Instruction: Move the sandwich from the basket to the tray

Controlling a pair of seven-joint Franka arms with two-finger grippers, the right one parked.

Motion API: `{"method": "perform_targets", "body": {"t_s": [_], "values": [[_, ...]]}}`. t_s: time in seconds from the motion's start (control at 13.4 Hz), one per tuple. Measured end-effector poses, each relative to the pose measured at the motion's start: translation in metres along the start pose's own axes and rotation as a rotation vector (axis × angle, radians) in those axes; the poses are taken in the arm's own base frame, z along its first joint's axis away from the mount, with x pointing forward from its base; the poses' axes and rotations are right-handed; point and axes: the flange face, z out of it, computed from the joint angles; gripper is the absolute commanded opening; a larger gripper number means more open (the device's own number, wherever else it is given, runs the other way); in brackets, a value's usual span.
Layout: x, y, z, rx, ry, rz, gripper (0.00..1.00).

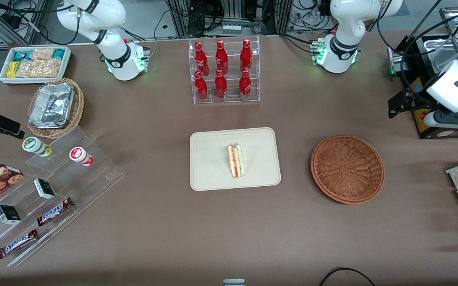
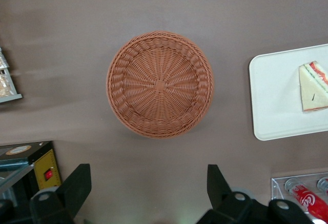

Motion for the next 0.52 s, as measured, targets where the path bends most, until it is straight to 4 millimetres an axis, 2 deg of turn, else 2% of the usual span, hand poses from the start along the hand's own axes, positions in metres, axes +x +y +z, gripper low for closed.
{"method": "perform_targets", "body": {"t_s": [0.22, 0.52], "values": [[-0.0098, 0.0009, -0.0073, 0.003, 0.009, 0.002, 1.00], [-0.0102, -0.0003, -0.0083, 0.008, 0.012, -0.020, 1.00]]}}
